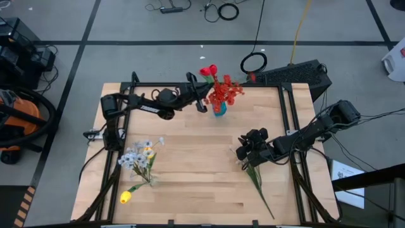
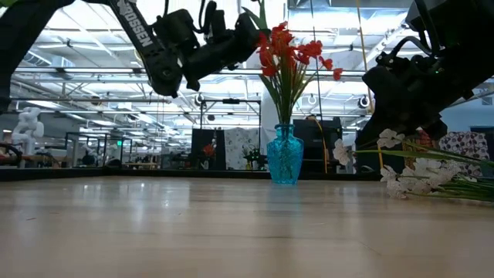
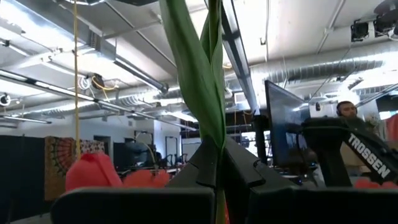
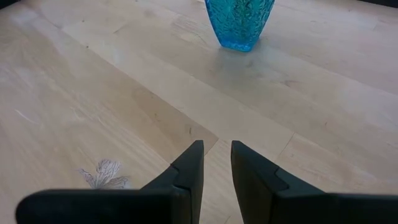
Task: Sort flowers into vase by color
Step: Put the red flower into the blue vase
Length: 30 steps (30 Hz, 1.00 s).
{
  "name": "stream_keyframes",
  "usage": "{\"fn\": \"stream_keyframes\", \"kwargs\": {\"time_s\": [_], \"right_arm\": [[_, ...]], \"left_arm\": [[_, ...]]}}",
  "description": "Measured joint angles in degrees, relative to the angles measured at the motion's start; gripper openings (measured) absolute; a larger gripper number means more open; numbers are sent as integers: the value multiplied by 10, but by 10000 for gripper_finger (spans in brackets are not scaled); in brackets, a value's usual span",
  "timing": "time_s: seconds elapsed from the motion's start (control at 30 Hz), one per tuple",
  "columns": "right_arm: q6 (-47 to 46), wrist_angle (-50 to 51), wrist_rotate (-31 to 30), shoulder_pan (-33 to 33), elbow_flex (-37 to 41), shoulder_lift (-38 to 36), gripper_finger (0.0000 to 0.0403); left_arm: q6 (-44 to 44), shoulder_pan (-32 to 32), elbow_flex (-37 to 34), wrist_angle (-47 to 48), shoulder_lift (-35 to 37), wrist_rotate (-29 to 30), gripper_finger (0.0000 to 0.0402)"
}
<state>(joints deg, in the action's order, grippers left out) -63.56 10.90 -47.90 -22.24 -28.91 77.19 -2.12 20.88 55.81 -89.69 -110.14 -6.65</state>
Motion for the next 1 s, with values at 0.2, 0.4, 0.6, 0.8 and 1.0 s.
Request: {"fn": "stream_keyframes", "kwargs": {"time_s": [0.2,0.4,0.6,0.8,1.0], "right_arm": [[8,0,0,0,0,0,73],[8,0,0,0,0,0,73],[8,0,2,0,0,0,73],[8,0,2,0,0,0,73],[7,-1,2,0,0,0,73]], "left_arm": [[2,0,0,9,-17,0,9],[3,0,0,54,-41,0,9],[3,0,-1,106,-51,0,9],[3,0,-1,173,-50,0,9],[3,0,0,187,-48,0,9]]}}
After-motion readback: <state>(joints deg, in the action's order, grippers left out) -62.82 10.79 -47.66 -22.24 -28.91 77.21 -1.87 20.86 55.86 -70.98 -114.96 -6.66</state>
